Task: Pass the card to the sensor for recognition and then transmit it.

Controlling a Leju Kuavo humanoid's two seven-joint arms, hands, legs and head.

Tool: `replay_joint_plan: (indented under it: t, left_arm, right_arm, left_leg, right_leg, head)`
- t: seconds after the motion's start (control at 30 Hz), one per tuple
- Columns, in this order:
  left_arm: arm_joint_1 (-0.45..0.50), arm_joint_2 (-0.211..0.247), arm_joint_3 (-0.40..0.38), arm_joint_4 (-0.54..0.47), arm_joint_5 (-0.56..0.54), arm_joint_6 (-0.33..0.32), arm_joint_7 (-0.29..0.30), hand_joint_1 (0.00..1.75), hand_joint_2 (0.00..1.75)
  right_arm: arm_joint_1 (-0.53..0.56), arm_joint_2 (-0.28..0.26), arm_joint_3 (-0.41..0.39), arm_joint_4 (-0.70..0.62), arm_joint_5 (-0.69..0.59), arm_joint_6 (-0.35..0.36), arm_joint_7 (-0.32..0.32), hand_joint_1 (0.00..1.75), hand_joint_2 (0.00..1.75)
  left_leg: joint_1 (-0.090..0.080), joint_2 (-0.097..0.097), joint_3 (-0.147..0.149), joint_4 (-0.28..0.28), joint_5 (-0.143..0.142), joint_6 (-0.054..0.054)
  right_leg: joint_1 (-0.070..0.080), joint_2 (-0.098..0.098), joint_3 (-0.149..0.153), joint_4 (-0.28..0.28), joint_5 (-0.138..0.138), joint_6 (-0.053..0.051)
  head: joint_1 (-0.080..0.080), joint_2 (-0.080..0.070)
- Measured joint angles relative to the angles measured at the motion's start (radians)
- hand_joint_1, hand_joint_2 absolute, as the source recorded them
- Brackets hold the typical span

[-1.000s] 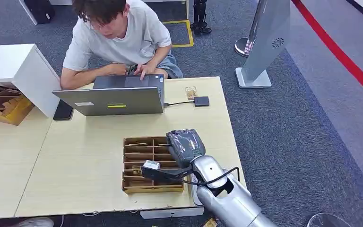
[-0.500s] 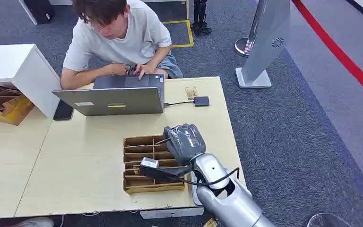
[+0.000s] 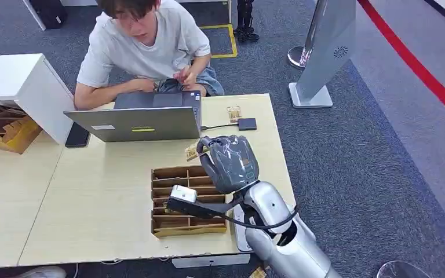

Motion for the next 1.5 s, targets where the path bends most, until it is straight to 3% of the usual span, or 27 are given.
replay_joint_plan:
  t: [0.3,0.63,1.13,1.27,1.3,1.33,1.37,1.5]
  left_arm:
    - [0.0,0.002,0.0,0.0,0.0,-0.002,-0.008,0.0,0.0]
    - [-0.001,0.002,-0.003,0.0,-0.011,-0.009,-0.01,0.0,0.0]
    - [-0.007,-0.001,-0.048,0.0,-0.04,-0.032,-0.011,0.0,0.0]
    - [-0.01,-0.001,-0.055,0.0,-0.046,-0.033,-0.011,0.0,0.0]
    - [-0.01,-0.001,-0.058,0.0,-0.048,-0.033,-0.011,0.0,0.0]
    - [-0.011,-0.001,-0.06,0.0,-0.048,-0.033,-0.011,0.0,0.0]
    - [-0.011,-0.001,-0.062,0.0,-0.048,-0.033,-0.011,0.0,0.0]
    - [-0.013,-0.001,-0.07,0.0,-0.048,-0.032,-0.01,0.0,0.0]
  right_arm:
    - [0.002,-0.013,-0.002,-0.126,0.0,-0.013,-0.011,1.75,1.75]
    - [-0.009,-0.014,-0.005,-0.156,0.0,-0.013,-0.009,1.75,1.75]
    - [-0.137,-0.003,-0.013,-0.036,0.041,0.063,0.077,1.75,1.75]
    - [-0.166,0.005,-0.019,0.022,0.051,0.09,0.098,1.64,1.75]
    - [-0.173,0.007,-0.02,0.038,0.053,0.097,0.104,1.48,1.75]
    - [-0.178,0.01,-0.023,0.054,0.057,0.102,0.11,0.87,1.75]
    - [-0.181,0.011,-0.025,0.065,0.059,0.107,0.113,0.07,1.75]
    - [-0.194,0.019,-0.027,0.106,0.066,0.13,0.123,0.0,1.75]
  left_leg:
    - [0.0,0.0,0.0,0.0,0.0,0.0]
    - [0.0,0.0,0.0,0.0,0.0,0.0]
    - [0.0,0.0,0.0,0.0,0.0,0.0]
    - [0.0,0.0,0.0,0.0,0.0,0.0]
    - [0.0,0.0,0.0,0.0,0.0,0.0]
    - [0.0,0.0,0.0,0.0,0.0,0.0]
    - [0.0,0.0,0.0,0.0,0.0,0.0]
    - [0.0,0.0,0.0,0.0,0.0,0.0]
  right_leg:
    - [0.0,0.0,0.0,0.0,0.0,0.0]
    - [0.0,0.0,0.0,0.0,0.0,0.0]
    - [0.0,0.0,0.0,0.0,0.0,0.0]
    - [0.0,0.0,0.0,0.0,0.0,0.0]
    - [0.0,0.0,0.0,0.0,0.0,0.0]
    - [0.0,0.0,0.0,0.0,0.0,0.0]
    - [0.0,0.0,0.0,0.0,0.0,0.0]
    - [0.0,0.0,0.0,0.0,0.0,0.0]
  head:
    - [0.0,0.0]
    - [0.0,0.0]
    - [0.0,0.0]
    - [0.0,0.0]
    - [0.0,0.0]
    - [0.0,0.0]
    - [0.0,0.0]
    - [0.0,0.0]
